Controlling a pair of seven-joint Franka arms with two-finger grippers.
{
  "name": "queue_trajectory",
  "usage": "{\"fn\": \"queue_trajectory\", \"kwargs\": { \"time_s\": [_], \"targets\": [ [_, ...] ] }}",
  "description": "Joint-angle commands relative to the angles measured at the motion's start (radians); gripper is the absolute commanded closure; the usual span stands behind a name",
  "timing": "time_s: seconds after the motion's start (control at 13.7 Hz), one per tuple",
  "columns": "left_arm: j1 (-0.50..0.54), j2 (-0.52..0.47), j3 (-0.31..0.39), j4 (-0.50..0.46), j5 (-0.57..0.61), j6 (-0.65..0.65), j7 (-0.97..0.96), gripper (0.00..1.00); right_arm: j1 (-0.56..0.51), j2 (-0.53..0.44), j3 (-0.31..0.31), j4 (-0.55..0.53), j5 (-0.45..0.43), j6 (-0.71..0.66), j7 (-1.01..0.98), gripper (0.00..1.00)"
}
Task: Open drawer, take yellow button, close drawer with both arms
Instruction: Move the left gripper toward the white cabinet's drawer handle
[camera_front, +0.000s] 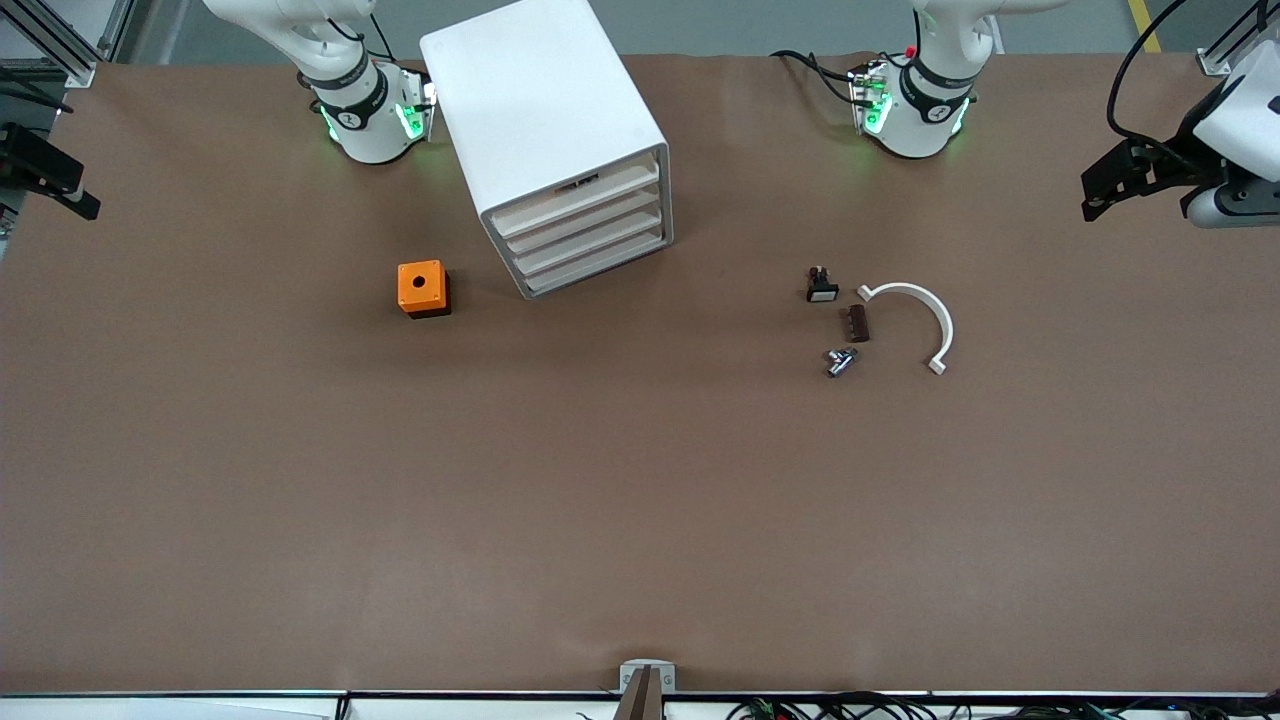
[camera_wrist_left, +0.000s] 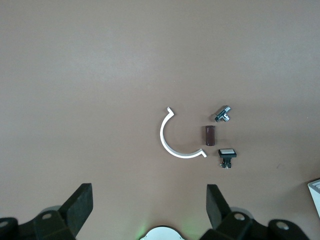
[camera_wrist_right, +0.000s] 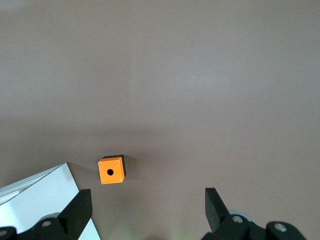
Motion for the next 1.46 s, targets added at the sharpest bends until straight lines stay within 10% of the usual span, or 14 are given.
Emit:
{"fn": "queue_trajectory", "kwargs": {
  "time_s": [0.0,0.88,1.39],
  "targets": [
    [0.009,0.012,-0.008,0.028,0.016,-0.021,0.016,0.0,-0.007,-0.023,0.0,-0.022,0.013,0.011,0.0,0.0],
    [-0.032,0.167,-0.021,0.066,-0.019,-0.02,-0.005,0.0,-0.007,-0.022,0.0,-0.022,0.013,0.014,0.029,0.0],
    [-0.167,0.418,-0.044,0.15,-0.113,0.006,-0.452,0.0,-0.007,-0.02,-0.001,-0.022,0.011,0.005,0.014,0.0]
  ]
}}
